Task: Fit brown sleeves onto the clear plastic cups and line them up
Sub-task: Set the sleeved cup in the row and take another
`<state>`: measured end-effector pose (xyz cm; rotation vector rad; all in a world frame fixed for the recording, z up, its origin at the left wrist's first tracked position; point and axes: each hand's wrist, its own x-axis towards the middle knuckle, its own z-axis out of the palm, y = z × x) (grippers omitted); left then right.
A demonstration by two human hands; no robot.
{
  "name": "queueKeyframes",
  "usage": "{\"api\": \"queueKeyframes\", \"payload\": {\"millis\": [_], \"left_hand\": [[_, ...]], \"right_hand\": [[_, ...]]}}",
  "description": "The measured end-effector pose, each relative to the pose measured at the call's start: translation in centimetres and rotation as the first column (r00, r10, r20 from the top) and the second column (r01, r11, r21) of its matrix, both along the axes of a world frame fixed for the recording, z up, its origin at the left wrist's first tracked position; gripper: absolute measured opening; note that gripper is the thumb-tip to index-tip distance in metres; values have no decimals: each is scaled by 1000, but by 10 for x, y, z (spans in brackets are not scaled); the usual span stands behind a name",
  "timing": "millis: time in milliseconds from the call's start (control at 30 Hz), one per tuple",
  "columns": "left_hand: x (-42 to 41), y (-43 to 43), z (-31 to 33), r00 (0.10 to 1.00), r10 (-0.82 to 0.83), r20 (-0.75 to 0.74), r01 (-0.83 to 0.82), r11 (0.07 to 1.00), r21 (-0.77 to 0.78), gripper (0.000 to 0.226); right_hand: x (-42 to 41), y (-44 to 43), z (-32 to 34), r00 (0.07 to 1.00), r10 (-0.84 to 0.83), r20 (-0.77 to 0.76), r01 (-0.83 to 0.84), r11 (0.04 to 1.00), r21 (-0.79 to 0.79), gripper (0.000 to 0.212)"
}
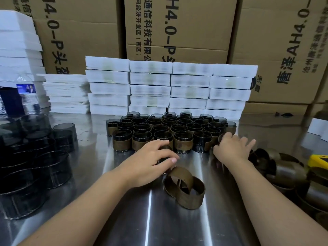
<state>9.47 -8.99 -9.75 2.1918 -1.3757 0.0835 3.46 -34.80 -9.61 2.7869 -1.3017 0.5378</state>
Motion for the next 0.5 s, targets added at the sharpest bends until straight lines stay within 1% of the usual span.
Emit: {"api": "queueKeyframes", "payload": {"millis": [67,167,233,267,333,400,500], "left_hand": [[3,1,-1,999,26,28,-26,1000,16,32],[7,2,-3,997,61,40,-61,998,4,52],[9,2,-4,997,78,17,-77,995,-59,61],[10,2,-5,996,84,8,-83,992,-91,64],[12,2,-7,994,105,10,-103,987,-127,65],[12,1,-9,990,140,3,-138,977,-161,62],[10,-1,-8,980,197,-40,-200,952,-232,60]], "right_hand": [[-1,2,2,999,-33,-38,33,999,-12,46],[-3,6,3,991,-51,-121,46,998,-45,35],[-4,10,5,991,-52,-121,43,996,-74,31],[-4,11,7,995,-35,-91,27,996,-89,31],[-3,16,10,999,21,41,-17,995,-102,33],[-3,23,14,973,62,223,-41,995,-96,37],[-4,32,22,866,137,480,-103,990,-97,35]]}}
